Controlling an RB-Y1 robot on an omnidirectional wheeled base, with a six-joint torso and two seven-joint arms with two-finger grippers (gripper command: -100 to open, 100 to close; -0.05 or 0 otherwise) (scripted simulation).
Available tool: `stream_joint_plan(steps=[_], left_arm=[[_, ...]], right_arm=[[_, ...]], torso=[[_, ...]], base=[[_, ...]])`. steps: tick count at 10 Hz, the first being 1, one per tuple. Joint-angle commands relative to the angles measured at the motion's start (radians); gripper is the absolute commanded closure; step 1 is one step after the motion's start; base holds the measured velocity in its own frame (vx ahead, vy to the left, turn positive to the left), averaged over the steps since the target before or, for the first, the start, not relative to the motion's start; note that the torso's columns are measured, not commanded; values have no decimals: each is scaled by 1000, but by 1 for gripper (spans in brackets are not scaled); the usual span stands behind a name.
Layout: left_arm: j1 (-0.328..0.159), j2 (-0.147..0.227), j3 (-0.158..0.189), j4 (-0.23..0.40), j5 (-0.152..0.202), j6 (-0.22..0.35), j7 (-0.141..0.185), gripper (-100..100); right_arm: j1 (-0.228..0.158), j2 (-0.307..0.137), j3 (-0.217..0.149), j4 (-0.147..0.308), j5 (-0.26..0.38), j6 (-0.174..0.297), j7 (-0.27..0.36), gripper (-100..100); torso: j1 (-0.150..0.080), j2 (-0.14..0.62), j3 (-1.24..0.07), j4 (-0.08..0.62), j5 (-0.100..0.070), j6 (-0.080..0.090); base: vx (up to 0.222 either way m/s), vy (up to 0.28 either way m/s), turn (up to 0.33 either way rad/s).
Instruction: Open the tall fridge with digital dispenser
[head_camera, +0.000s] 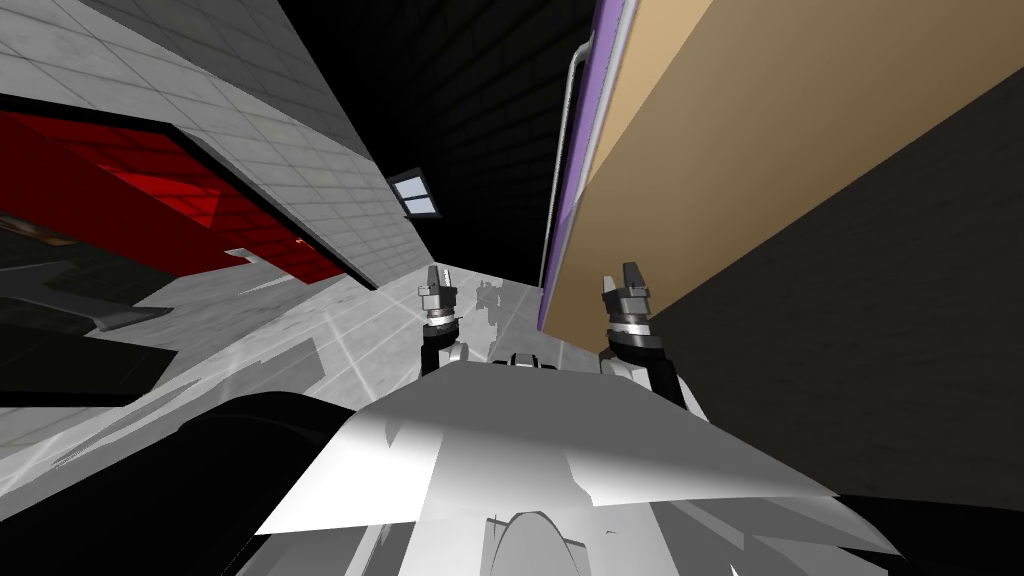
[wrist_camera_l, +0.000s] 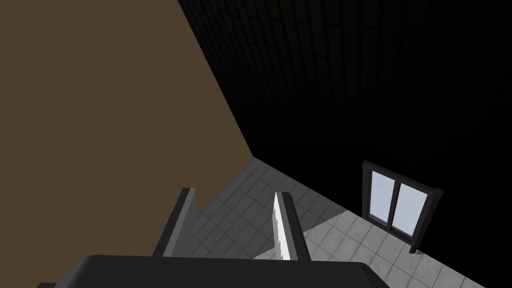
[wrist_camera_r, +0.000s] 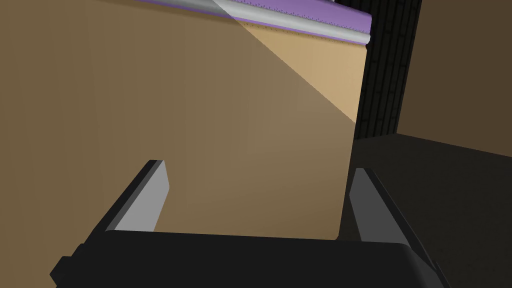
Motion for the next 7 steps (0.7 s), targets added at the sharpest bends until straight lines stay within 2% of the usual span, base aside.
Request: stream_joint_plan(steps=[1,4,5,6,7], left_arm=[[0,0,0,0,0,0,0,0],[0,0,0,0,0,0,0,0],[0,0,0,0,0,0,0,0],[0,0,0,0,0,0,0,0],[0,0,0,0,0,0,0,0]], right_arm=[[-23,-75,5,25,2,-2,-1,-100],[-42,-163,7,42,3,-1,-3,-100],[-63,-193,10,60,4,0,-3,-100],[-63,-225,10,60,4,0,-3,-100],[-63,-239,10,60,4,0,-3,-100]], torso=[[0,0,0,0,0,0],[1,-1,0,0,0,0],[1,-1,-1,0,0,0],[1,-1,-1,0,0,0],[1,0,0,0,0,0]], base=[[21,48,-39],[25,44,-29],[43,52,-58],[29,46,-27],[6,20,4]])
